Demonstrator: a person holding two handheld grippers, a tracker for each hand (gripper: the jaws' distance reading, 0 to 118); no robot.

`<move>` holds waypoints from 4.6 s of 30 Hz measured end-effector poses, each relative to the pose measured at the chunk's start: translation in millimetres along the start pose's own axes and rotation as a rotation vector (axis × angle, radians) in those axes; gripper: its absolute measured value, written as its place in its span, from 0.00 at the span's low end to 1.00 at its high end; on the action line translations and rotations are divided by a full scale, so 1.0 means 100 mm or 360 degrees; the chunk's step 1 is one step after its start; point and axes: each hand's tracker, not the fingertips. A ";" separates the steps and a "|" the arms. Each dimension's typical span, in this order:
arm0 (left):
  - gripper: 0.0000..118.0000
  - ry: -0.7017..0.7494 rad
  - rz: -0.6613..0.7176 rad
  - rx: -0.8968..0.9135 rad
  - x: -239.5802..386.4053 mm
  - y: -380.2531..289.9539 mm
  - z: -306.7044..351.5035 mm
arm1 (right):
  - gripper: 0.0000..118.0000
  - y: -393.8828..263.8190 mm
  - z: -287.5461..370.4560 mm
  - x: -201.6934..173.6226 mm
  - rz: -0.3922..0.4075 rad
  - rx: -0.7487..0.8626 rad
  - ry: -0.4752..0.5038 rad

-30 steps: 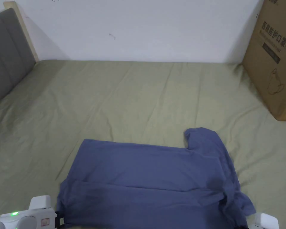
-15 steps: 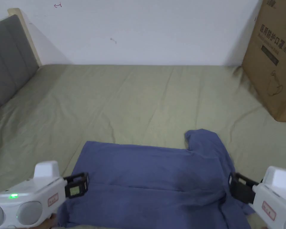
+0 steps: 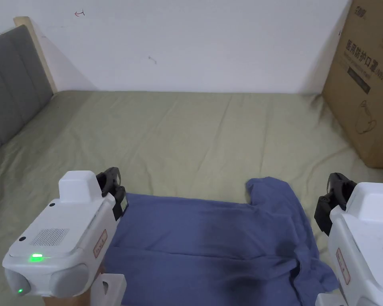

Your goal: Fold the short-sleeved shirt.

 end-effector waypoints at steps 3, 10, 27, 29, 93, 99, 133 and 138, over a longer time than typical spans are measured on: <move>0.00 0.0007 0.0019 -0.0056 -0.04 -0.03 -0.14 | 0.00 -0.01 -0.07 -0.01 0.0016 -0.0025 -0.0009; 0.00 0.0010 -0.0012 -0.0393 -0.29 -0.12 -0.93 | 0.00 -0.07 -0.37 0.07 -0.0009 -0.0089 -0.0012; 0.80 0.0270 0.0018 -0.1234 -0.73 -0.99 -3.44 | 0.00 -0.53 -1.39 0.21 0.0018 -0.0352 -0.0085; 0.85 0.0298 -0.0005 -0.1271 -0.72 -1.10 -3.59 | 0.00 -0.61 -1.48 0.21 0.0005 -0.0396 -0.0092; 0.01 0.0128 0.0207 -0.1302 -1.45 -1.48 -0.99 | 0.01 -1.51 -0.39 1.04 -0.0407 -0.1114 0.0228; 0.01 0.0176 0.0143 -0.1364 -1.33 -1.74 -0.76 | 0.01 -1.99 -0.45 1.08 -0.0451 -0.1266 0.0063; 0.00 -0.0042 -0.0121 -0.0135 -0.25 -0.11 -0.10 | 0.00 -0.01 -0.01 -0.03 0.0088 -0.0070 0.0046; 0.00 -0.0240 0.0158 -0.0359 -0.56 -0.18 -0.26 | 0.00 -0.04 -0.04 -0.07 0.0094 -0.0107 0.0072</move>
